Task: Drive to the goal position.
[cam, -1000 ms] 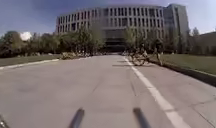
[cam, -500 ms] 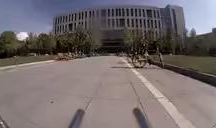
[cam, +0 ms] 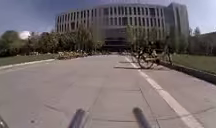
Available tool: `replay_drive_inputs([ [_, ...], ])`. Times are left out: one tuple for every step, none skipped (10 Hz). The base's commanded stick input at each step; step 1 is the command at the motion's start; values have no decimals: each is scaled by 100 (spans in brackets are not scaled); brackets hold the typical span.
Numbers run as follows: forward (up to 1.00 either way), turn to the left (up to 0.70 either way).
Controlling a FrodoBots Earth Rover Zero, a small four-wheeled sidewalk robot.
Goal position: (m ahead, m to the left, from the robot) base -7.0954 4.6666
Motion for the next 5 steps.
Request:
replay_drive_inputs([
  [100,-2],
  [100,-2],
  [100,-2],
  [100,-2],
  [100,-2],
])
